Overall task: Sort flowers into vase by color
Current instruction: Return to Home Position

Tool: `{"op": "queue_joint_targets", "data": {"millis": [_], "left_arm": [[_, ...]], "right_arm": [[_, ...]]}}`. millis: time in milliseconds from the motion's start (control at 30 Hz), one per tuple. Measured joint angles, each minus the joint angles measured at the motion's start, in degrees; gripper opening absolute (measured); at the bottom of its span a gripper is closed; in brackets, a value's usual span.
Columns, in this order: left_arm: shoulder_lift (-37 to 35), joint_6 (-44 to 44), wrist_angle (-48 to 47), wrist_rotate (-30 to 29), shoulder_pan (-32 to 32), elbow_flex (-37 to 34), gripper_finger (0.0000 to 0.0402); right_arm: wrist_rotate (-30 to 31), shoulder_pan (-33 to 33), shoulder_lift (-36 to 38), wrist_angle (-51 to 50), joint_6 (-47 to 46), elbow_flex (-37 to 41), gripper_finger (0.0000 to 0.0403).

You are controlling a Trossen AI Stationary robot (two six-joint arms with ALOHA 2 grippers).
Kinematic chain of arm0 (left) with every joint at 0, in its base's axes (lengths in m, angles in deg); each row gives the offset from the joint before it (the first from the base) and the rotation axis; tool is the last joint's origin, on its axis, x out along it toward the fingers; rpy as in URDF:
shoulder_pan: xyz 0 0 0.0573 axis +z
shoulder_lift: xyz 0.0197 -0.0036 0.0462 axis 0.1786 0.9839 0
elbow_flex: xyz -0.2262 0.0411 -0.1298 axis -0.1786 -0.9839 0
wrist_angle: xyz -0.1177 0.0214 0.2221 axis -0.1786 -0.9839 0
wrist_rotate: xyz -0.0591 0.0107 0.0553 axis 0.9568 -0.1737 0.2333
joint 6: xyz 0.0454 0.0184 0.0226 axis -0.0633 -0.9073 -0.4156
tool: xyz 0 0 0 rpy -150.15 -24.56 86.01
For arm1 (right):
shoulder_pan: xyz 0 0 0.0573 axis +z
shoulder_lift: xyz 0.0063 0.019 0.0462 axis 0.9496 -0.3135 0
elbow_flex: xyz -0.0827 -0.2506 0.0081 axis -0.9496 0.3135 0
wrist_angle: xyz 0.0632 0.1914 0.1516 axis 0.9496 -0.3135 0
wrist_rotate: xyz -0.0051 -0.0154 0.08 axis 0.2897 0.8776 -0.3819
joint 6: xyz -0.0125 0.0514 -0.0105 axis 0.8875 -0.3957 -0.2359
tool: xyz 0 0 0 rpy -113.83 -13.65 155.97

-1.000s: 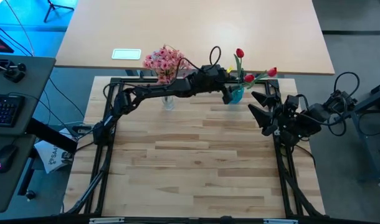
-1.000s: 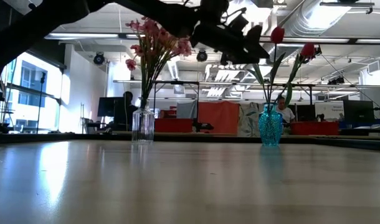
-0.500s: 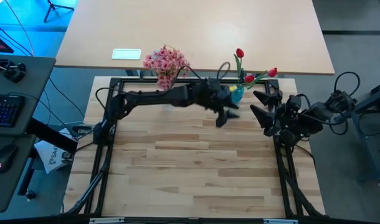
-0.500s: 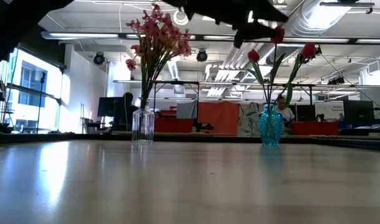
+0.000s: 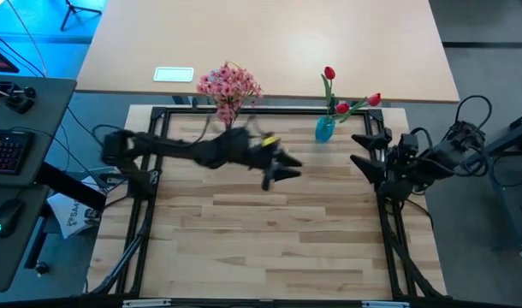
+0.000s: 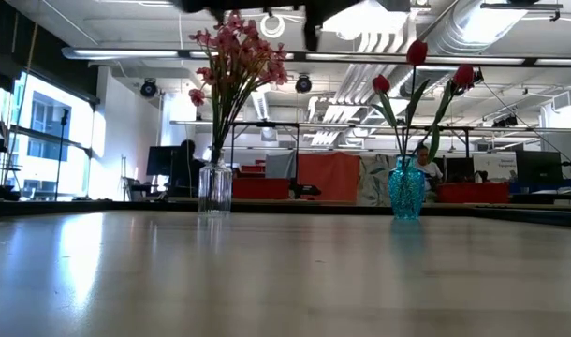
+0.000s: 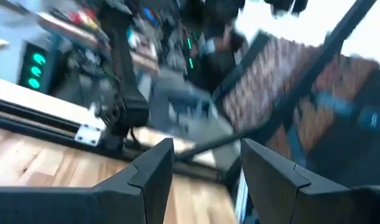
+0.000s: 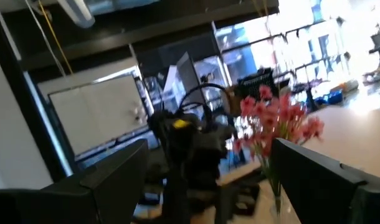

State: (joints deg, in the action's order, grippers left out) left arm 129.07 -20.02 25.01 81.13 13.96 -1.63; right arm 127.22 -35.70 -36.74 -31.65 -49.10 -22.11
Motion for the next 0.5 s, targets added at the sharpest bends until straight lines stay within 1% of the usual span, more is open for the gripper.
{"op": "queue_joint_targets", "data": {"millis": [67, 133, 200, 267, 367, 433, 500], "left_arm": [[-4.6, 3.7, 8.8, -5.5, -1.4, -9.5, 0.0172], [-8.6, 5.8, 15.6, -11.4, -2.9, -17.9, 0.0172], [-12.8, 7.5, 20.1, -16.3, -4.2, -25.2, 0.0172], [-16.7, 8.2, 23.4, -19.9, -4.8, -31.0, 0.0172], [-22.8, 7.7, 24.0, -22.1, -4.8, -37.7, 0.0172], [-27.0, 6.6, 23.9, -22.2, -4.3, -41.2, 0.0172], [-31.1, 5.4, 24.1, -22.1, -3.7, -44.0, 0.0172]], "right_arm": [[0.0, 0.3, 0.4, -2.9, -2.1, 0.0, 0.0334], [0.0, 0.4, 0.4, -5.1, -3.9, 0.0, 0.0334], [0.0, 0.4, 0.4, -6.5, -5.9, 0.0, 0.0334], [0.0, 0.4, 0.3, -7.0, -7.3, 0.0, 0.0332], [0.3, 0.4, 0.2, -7.4, -8.4, 0.0, 0.0313], [0.5, 0.4, 0.2, -7.3, -8.5, 0.0, 0.0289], [2.2, 0.4, 0.2, -6.4, -8.2, 0.0, 0.0257]]}}
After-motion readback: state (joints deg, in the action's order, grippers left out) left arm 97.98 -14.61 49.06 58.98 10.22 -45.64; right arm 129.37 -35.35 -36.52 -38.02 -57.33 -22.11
